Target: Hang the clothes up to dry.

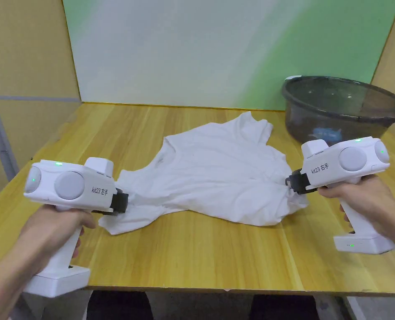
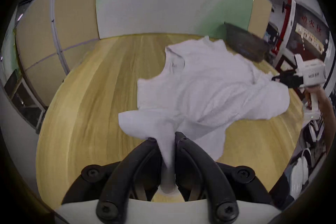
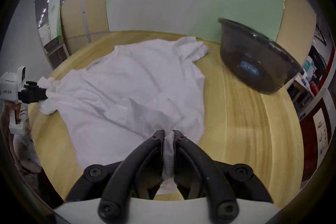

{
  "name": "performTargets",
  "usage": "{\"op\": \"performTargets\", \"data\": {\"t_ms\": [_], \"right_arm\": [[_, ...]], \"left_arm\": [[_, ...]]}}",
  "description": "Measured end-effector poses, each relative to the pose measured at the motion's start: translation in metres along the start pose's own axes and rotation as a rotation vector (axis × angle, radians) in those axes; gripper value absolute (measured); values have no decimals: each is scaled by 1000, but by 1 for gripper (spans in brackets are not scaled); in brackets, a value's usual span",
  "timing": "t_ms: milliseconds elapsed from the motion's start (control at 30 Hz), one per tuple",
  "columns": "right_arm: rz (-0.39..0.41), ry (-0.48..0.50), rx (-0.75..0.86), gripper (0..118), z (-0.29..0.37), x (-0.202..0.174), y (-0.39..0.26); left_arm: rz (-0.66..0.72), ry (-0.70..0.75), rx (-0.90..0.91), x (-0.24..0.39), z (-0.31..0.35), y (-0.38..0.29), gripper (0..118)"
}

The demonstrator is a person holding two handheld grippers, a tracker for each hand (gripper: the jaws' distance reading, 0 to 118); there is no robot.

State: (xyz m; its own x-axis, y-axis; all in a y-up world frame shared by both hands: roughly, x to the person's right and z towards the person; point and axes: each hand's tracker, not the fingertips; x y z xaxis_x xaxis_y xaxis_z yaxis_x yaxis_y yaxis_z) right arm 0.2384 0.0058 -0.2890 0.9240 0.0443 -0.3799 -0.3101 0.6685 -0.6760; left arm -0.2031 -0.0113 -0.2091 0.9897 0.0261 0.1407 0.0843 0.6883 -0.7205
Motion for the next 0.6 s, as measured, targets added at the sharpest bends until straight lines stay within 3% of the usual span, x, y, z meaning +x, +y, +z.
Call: {"op": "performTargets", "data": {"t_ms": [100,133,167,200,233,267,367,467,533,567,600], "right_arm": [[-31,19,15,10,9,-3,-3],[-36,22,33,17,11,-3,-4],[-58,30,59,37,12,2,-1],[-70,23,90,77,17,3,1],[-83,15,120,107,23,2,4],[-95,28,147,118,32,2,9],[-119,101,300,116,61,5,46],[-88,51,506,116,75,1,93],[-73,31,616,108,83,-8,109],[-61,23,660,100,81,-14,108],[-47,14,699,72,77,-19,112]], "left_arm": [[1,-16,-14,1,-3,-1,12],[-1,-19,-14,-1,-4,0,22],[11,-27,-23,-3,-4,2,43],[28,-29,-26,-8,-4,4,81],[55,-35,-63,-12,-4,8,106],[65,-9,-90,-14,-2,13,118],[36,-23,84,-22,33,37,117],[100,-10,181,-32,62,65,117],[93,-6,176,-33,70,75,114],[93,6,176,-32,73,79,105],[86,7,182,-32,76,80,75]]}}
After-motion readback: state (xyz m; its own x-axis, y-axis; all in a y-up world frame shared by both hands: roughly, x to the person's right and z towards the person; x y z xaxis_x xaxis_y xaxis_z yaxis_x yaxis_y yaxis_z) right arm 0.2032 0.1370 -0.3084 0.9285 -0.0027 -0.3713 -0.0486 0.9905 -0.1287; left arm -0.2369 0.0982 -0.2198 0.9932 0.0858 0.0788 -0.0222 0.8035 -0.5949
